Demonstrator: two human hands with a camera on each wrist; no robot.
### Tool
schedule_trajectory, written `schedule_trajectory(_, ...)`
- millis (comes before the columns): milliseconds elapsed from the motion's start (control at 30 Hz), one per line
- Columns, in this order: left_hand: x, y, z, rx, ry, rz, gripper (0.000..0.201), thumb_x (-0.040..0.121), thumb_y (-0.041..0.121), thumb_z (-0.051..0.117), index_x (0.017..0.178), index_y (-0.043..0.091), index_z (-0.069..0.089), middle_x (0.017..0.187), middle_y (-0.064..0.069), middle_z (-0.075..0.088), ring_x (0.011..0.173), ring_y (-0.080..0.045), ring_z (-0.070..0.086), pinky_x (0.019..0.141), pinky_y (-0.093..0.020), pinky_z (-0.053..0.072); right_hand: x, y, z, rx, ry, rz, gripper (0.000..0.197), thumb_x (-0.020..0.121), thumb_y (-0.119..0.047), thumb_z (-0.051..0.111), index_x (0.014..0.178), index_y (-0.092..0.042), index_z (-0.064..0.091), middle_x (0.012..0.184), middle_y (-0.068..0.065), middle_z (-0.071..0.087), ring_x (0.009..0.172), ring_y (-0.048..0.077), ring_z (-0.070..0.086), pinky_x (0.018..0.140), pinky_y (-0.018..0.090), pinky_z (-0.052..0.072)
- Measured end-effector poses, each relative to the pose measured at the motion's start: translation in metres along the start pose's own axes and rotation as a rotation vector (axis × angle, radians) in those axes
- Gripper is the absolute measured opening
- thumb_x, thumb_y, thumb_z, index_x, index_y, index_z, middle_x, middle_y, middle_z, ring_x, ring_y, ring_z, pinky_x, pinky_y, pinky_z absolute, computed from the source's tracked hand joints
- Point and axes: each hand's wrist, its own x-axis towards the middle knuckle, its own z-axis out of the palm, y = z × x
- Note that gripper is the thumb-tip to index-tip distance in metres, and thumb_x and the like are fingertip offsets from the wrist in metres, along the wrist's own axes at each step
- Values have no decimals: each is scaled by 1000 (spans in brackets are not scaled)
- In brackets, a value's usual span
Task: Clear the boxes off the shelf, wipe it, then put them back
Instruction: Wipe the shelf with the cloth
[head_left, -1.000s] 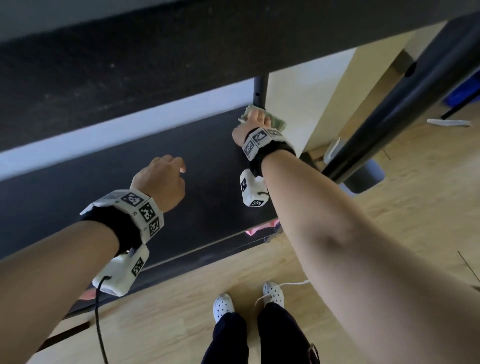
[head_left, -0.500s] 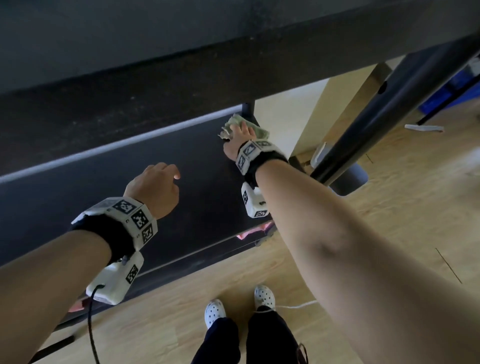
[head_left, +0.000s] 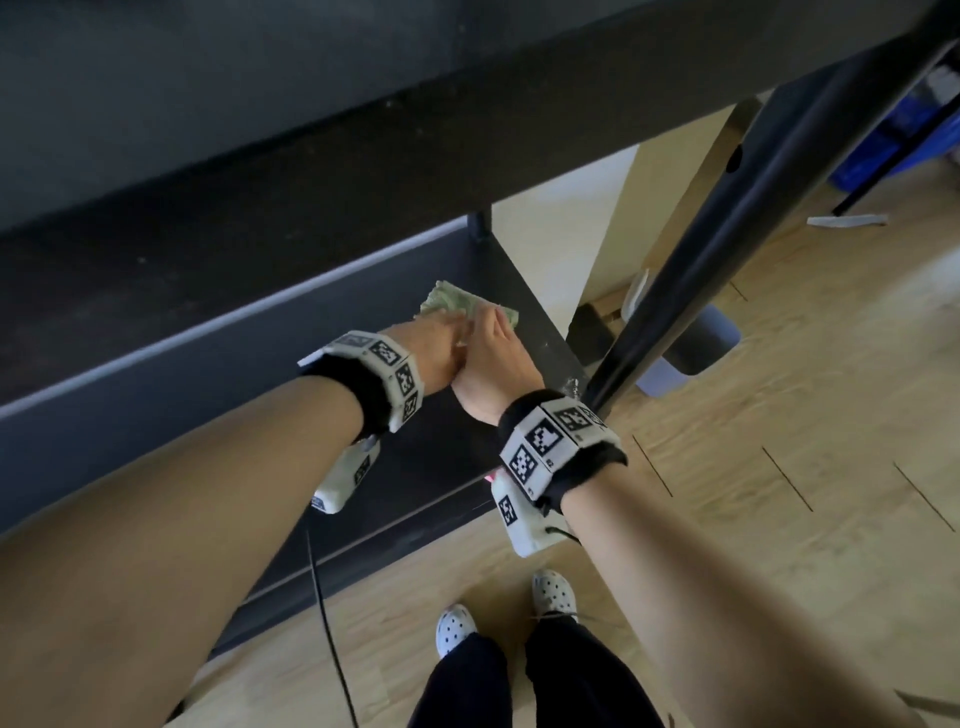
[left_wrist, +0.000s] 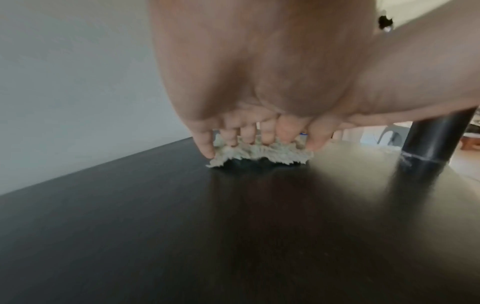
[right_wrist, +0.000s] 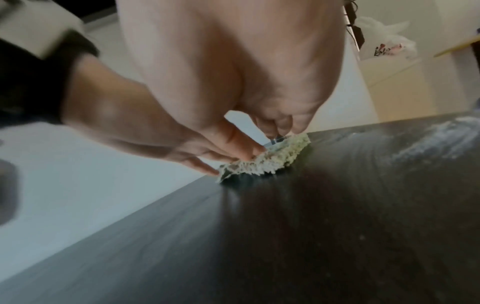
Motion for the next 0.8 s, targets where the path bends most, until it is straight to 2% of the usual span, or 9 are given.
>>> schedule_trajectory(67, 16, 2, -8, 93, -37, 1, 56, 98, 35, 36, 150, 22, 18, 158, -2, 19, 144, -19, 24, 118, -36, 22, -3, 1, -2, -50, -50, 8, 74, 85, -7, 48, 148, -1, 9, 158, 12, 13, 148, 25, 7, 121, 37, 14)
schedule_trajectory(133, 33, 2, -23, 157, -28, -25, 55, 100, 33, 34, 150, 19, 16, 159, -3, 12, 146, -20, 16, 120, -36, 16, -4, -1, -5, -94, -12, -30, 76, 88, -10, 47, 150, -3, 4, 160, 10, 6, 148, 22, 4, 121, 33, 10)
schedule_trajectory(233, 58, 2, -41, 167, 13, -100, 55, 100, 18, 34, 151, 14, 15, 159, -8, 10, 146, -24, 16, 118, -34, 15, -9, 1, -8, -151, 35, -122, 72, 91, -12, 46, 150, -5, 6, 160, 8, 5, 148, 20, 3, 121, 31, 10)
schedule_trajectory(300, 72, 1, -45, 134, 50, -124, 56, 98, 11, 36, 151, 14, 17, 159, -7, 13, 144, -25, 22, 116, -34, 20, -15, 5, -9, -180, 33, -181, 70, 91, -11, 46, 150, -7, 8, 160, 7, 4, 148, 18, 3, 121, 28, 8)
schedule_trajectory(433, 77, -2, -40, 115, 48, -122, 53, 98, 10, 33, 149, 12, 20, 159, -7, 13, 146, -25, 18, 119, -37, 18, -26, 15, -11, -178, 28, -224, 68, 90, -9, 46, 150, -6, 13, 160, 6, 6, 148, 16, 4, 121, 27, 10)
schedule_trajectory(567, 72, 11, -36, 100, 29, -88, 50, 97, 5, 35, 147, 5, 25, 156, -15, 19, 144, -31, 22, 118, -40, 18, -33, 16, -9, -179, -3, -230, 67, 90, -9, 46, 149, -5, 13, 160, 6, 5, 148, 17, 4, 120, 25, 8)
schedule_trajectory(700, 79, 19, -39, 146, 33, -109, 59, 96, 6, 33, 150, 9, 13, 159, -9, 10, 146, -26, 15, 119, -38, 15, -40, 16, -5, -192, -27, -253, 67, 92, -10, 46, 150, -6, 13, 161, 5, 4, 148, 16, 3, 121, 27, 11)
schedule_trajectory(800, 74, 28, -39, 165, 45, -126, 52, 96, 6, 35, 148, 10, 26, 155, -10, 27, 140, -28, 31, 113, -35, 27, -42, 20, -5, -235, -31, -233, 67, 92, -11, 45, 150, -6, 11, 161, 6, 2, 148, 17, 2, 121, 28, 8)
